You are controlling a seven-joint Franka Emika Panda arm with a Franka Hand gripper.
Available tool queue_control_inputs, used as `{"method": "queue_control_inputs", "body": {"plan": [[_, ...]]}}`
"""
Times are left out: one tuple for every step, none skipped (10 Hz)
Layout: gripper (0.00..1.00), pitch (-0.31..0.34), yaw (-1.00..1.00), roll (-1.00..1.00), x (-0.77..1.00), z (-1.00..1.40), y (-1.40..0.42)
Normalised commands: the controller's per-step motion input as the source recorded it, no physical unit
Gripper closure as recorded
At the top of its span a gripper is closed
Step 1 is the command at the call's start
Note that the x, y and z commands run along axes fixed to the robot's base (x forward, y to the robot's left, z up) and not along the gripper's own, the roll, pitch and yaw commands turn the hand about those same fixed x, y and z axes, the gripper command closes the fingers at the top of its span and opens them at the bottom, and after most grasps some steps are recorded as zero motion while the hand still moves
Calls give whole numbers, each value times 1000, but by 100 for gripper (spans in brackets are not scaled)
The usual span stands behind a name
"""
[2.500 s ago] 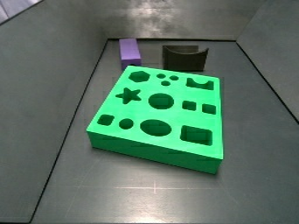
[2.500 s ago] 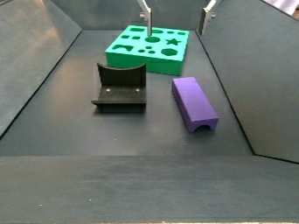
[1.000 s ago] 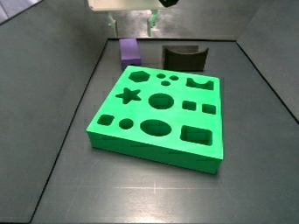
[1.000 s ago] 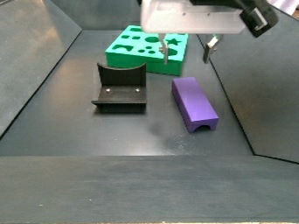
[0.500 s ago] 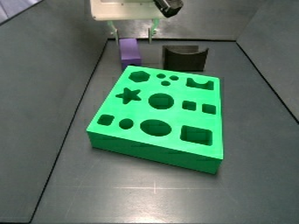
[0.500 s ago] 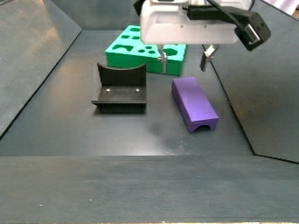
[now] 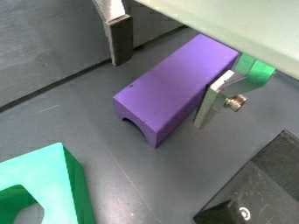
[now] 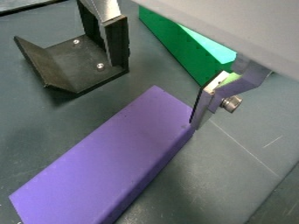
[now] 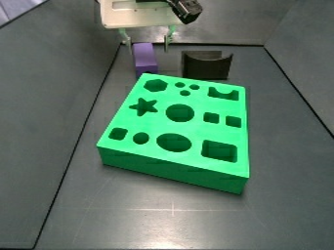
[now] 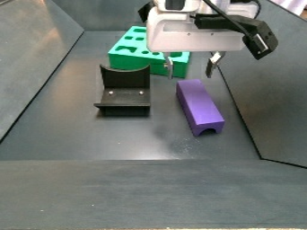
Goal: Pick up the arch object. Move up. Place the arch object on the fixture. Regrasp the arch object. Rotate the arch object. Move to above the board. Insert the arch object.
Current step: Pick up the arch object.
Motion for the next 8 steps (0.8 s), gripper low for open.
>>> {"method": "queue_control_inputs", "body": {"plan": [[0,-179,91,459,166,-214,0],[0,-167,83,414,180,-314,-60],[0,-156,31,323,203,-509,-171],[0,-120,20,239,246,-683,-34],[0,-114,29,249,226,-677,-6],[0,-121,97,266,197,-634,0],[0,-139,220,307,51,-571,49],[0,-121,306,347,0,-566,117]]}}
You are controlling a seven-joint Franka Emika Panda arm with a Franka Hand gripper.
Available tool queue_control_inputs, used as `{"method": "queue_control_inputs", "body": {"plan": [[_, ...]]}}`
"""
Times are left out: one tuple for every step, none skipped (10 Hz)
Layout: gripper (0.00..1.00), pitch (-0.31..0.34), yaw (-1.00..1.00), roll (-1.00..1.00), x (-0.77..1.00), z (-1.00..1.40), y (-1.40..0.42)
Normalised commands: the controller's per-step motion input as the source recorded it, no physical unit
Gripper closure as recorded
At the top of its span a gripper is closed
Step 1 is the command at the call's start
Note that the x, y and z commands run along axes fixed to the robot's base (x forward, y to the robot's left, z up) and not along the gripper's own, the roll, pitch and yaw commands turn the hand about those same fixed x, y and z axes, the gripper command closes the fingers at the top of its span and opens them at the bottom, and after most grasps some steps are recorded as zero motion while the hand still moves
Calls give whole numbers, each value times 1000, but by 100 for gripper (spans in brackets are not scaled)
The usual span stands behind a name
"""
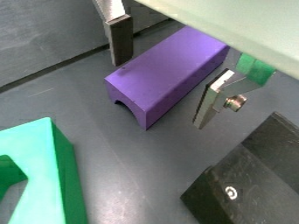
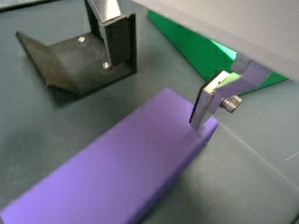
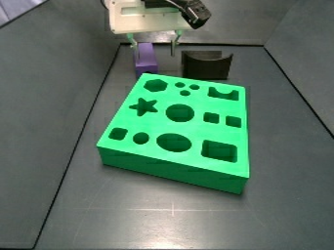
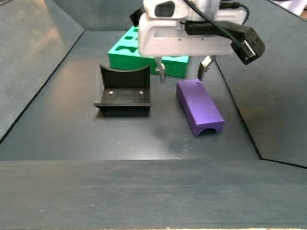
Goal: Pick up the arch object. Move up. Place the arch object on the fixture. Regrasp the arch object. Rotate the arch object. Move to above the board. Insert the arch object.
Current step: Pick up the arch object.
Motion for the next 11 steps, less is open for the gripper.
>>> {"method": "queue_control_inputs", "body": {"plan": [[0,-139,229,390,-383,-603,117],[0,-311,14,264,0,-363,0],[0,-299,0,289,-63,-394,-137],[0,-274,0,330,-60,-400,-126],[0,-197,0,453,-183,-391,-111],[0,-170,74,491,-391,-369,0],[0,-131,109,487,-529,-414,0],[0,-137,91,474,-503,-437,-9],[0,-177,37,460,-343,-423,-63],[0,-210,0,386,189,-289,-77],[0,-149,-183,253,171,-183,-51]]}}
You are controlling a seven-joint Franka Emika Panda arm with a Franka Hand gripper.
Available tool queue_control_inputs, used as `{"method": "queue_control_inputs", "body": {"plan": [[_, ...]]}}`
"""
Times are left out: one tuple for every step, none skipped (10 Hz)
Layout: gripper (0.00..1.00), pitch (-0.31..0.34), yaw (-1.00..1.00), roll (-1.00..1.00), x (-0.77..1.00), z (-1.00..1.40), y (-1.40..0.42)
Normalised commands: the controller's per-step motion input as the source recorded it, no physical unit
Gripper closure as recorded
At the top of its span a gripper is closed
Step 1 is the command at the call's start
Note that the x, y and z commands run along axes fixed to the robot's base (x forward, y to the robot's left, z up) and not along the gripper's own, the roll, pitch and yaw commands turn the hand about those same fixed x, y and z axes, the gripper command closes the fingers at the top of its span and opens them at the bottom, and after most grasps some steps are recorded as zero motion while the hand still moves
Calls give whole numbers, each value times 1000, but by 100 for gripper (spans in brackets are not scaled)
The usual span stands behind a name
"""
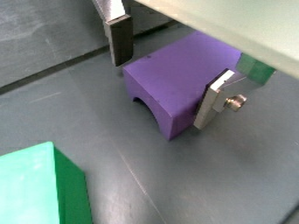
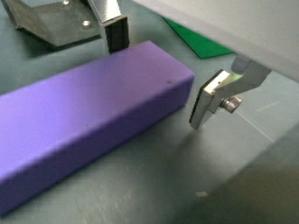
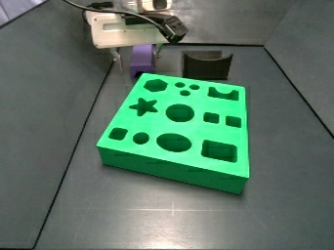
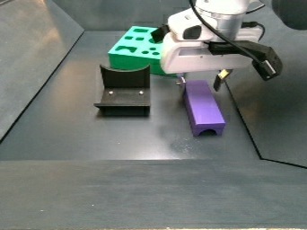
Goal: Pick up the arch object. Move up. Place the arch object on the fixture. Regrasp the arch object. Rotate the arch object. Move to above the board. Insert the arch object.
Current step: Pick up the arch object.
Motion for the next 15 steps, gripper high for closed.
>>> {"method": "queue_control_inputs", "body": {"plan": [[0,-16,-269,24,286,-74,23],[0,161,-383,-53,463,-23,449],[0,213,-614,0,0,-206,351],[0,29,-326,46,0,0,0],[0,0,0,7,0,0,0],[0,0,-94,47,-200,0,-100],[0,0,-74,14,-6,0,-49],[0,-14,0,0,0,-11,0],[0,-60,0,-13,0,-54,0],[0,0,0,0,26,0,0],[100,0,0,0,14,0,0],[100,0,0,0,0,0,0],[100,0,0,0,0,0,0],[100,0,0,0,0,0,0],[100,0,0,0,0,0,0]]}}
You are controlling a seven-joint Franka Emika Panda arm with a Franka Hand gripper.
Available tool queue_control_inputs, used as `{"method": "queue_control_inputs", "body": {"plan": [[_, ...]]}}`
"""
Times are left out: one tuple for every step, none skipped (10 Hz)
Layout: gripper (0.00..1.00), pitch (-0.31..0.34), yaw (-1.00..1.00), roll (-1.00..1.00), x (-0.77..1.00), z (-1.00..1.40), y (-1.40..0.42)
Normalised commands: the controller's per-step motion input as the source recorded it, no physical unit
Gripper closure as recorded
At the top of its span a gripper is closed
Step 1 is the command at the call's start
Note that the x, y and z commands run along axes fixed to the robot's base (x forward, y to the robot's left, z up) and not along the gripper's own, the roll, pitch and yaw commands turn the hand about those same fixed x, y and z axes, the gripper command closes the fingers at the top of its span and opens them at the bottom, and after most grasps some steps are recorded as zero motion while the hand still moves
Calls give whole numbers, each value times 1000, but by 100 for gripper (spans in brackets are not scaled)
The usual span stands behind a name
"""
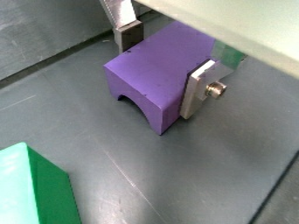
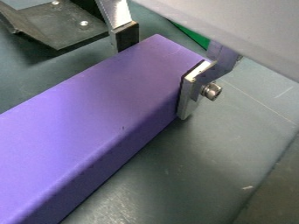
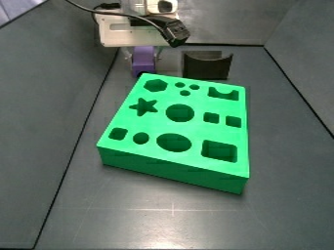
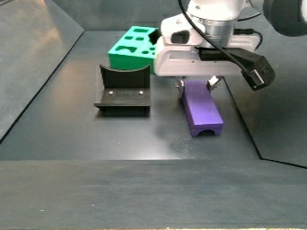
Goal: Pick up the arch object. Move up. Place the arch object on the fixture. Regrasp the arch object. Rotate the arch object. Move to above the board. Insert the arch object.
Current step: Pick up the arch object, then move up.
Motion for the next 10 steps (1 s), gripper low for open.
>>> {"method": "queue_control_inputs", "body": {"plan": [[100,0,0,0,0,0,0],[100,0,0,0,0,0,0],[100,0,0,0,0,0,0],[100,0,0,0,0,0,0],[100,0,0,0,0,0,0],[100,0,0,0,0,0,0],[100,0,0,0,0,0,0],[100,0,0,0,0,0,0],[100,0,0,0,0,833,0],[100,13,13,2,-1,825,30]]}}
